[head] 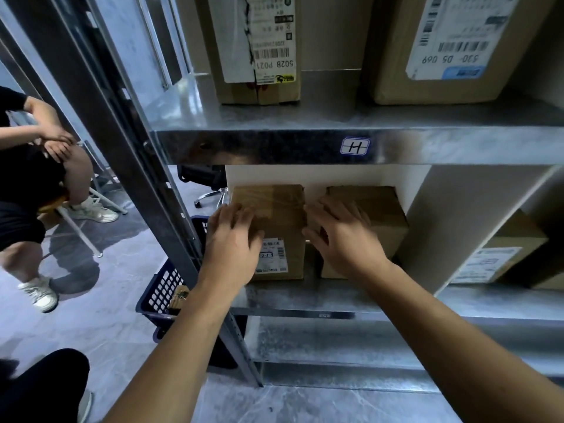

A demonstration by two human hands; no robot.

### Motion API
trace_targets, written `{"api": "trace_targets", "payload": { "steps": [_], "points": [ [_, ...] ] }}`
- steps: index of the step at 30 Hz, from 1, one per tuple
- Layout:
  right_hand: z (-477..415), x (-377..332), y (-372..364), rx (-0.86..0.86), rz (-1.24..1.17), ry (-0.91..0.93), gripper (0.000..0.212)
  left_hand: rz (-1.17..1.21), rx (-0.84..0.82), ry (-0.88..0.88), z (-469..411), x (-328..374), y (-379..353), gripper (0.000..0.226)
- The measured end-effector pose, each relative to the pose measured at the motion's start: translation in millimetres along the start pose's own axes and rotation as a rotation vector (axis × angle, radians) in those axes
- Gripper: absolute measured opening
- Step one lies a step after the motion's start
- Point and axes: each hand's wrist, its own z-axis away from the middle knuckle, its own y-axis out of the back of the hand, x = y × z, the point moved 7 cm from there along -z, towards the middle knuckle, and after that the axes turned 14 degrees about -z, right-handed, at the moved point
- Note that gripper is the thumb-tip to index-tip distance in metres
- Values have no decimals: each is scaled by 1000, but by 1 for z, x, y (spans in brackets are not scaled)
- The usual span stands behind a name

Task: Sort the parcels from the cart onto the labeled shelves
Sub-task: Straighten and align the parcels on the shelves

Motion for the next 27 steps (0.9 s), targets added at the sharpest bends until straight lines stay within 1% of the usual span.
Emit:
{"api": "trace_targets", "payload": {
  "steps": [2,4,7,10,13,16,19,24,27],
  "points": [
    [9,13,13,8,28,-47,44,16,81,-74,1,14,11,43],
    [19,31,28,24,33,-103,46,33,99,-163,-1,36,15,44],
    [32,61,47,61,22,-201,48,124,-19,-227,-4,74,5,49],
    [42,83,58,79,12,-272,50,151,-84,-317,-3,114,-11,52],
    [51,100,61,89,-15,-322,51,160,-141,-354,-4,143,-28,53],
    [55,114,59,96,-69,-360,51,135,-184,-346,-7,160,-42,55],
    [56,121,56,98,-117,-393,50,84,-235,-295,-11,162,-57,55],
    [55,124,49,75,-199,-395,46,50,-232,-222,-13,158,-66,50],
    [53,124,49,74,-237,-402,45,74,-268,-175,-17,155,-69,50]
  ]
}}
